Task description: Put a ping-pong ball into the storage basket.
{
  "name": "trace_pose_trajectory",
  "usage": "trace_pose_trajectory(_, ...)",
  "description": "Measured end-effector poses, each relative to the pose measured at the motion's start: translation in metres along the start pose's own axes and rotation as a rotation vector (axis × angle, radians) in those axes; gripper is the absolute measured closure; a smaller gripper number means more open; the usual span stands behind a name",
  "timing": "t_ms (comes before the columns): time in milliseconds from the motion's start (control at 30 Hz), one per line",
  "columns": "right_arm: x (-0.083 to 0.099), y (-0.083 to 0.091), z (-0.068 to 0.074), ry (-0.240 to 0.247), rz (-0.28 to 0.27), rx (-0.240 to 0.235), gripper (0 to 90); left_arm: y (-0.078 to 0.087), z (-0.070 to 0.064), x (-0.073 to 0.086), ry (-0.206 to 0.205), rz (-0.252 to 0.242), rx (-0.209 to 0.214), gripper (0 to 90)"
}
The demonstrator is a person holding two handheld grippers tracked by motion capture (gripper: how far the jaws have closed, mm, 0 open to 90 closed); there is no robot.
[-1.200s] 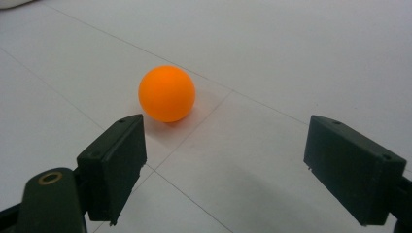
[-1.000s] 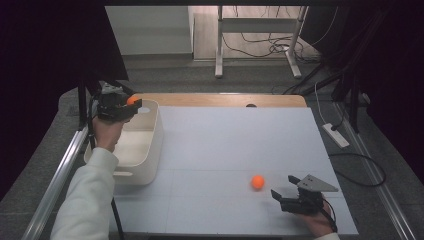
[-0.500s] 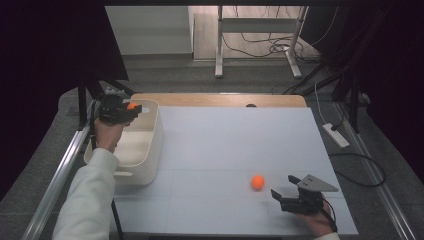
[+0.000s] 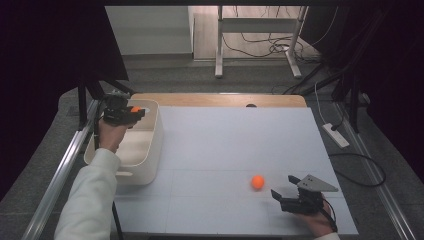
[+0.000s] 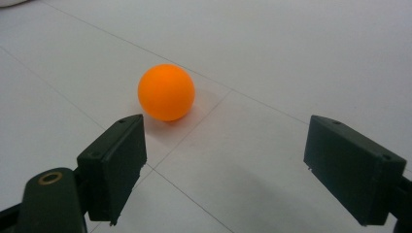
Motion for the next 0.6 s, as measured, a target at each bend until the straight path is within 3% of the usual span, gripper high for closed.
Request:
trace_pose_trajectory(367, -0.001, 0.000, 0.001, -0.009, -0.004, -0.005, 15.5, 0.004, -0.002, -0.004, -0.005, -0.031, 0.011, 49.9)
trace_pose_trajectory(433, -0.001, 0.000, 0.002, -0.008, -0.004, -0.007, 15.5, 0.007, -0.003, -0.007, 0.006, -0.064, 0.012, 45.7)
trace_pose_trajectory(467, 0.000, 0.000, 0.002, -0.006, -0.001, -0.007, 15.5, 0.007, -0.003, -0.007, 0.006, -0.064, 0.012, 37.5)
trace_pose_trajectory(600, -0.001, 0.001, 0.001, -0.008, -0.005, -0.004, 15.5, 0.014, -0.010, -0.013, 0.018, -0.113, 0.069, 33.2)
Point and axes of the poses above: each handheld gripper's, and its own axes: y roughly backward along the jaws, x roughly out of its underside, z roughly to its left, the point moved 8 cm from there along -y, roughly forward along the jaws, and after that the axes turned 11 degrees about -z, right-handed, at the moved point
